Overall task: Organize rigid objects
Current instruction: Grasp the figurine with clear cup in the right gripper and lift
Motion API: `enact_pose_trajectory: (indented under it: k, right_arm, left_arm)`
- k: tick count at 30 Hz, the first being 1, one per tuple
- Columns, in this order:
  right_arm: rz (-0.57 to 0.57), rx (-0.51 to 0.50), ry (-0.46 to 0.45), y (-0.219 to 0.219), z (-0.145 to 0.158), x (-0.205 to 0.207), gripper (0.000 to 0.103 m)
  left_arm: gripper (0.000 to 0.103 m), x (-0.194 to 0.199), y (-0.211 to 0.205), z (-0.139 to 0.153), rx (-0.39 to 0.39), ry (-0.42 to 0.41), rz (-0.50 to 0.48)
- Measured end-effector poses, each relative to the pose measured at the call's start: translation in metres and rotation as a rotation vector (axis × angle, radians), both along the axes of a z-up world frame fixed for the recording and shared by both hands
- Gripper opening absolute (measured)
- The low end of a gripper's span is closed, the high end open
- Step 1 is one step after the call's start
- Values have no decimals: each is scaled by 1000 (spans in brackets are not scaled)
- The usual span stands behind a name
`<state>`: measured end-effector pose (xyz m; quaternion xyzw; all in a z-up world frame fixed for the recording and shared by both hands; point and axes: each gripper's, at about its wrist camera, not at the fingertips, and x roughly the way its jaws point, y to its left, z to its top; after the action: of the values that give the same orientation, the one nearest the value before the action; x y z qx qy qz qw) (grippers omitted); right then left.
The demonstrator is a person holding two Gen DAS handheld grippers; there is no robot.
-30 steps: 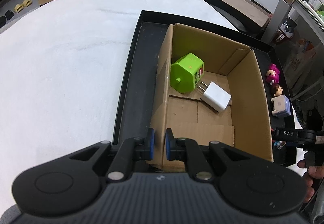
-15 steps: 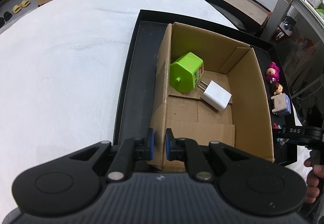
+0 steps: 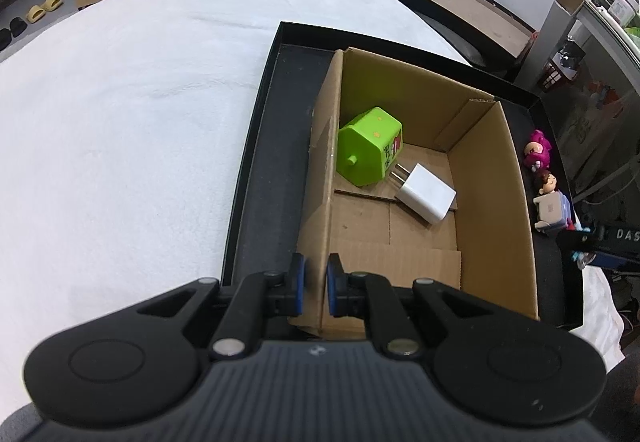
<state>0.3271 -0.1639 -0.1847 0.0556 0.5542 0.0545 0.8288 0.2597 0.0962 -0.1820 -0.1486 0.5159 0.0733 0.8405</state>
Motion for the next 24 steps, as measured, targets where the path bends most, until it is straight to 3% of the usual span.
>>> enact_pose_trajectory:
  k: [24]
  right_arm:
    - [160, -30, -139, 76, 65, 1, 58]
  left_arm:
    - [11, -4, 5, 0, -35, -19, 10]
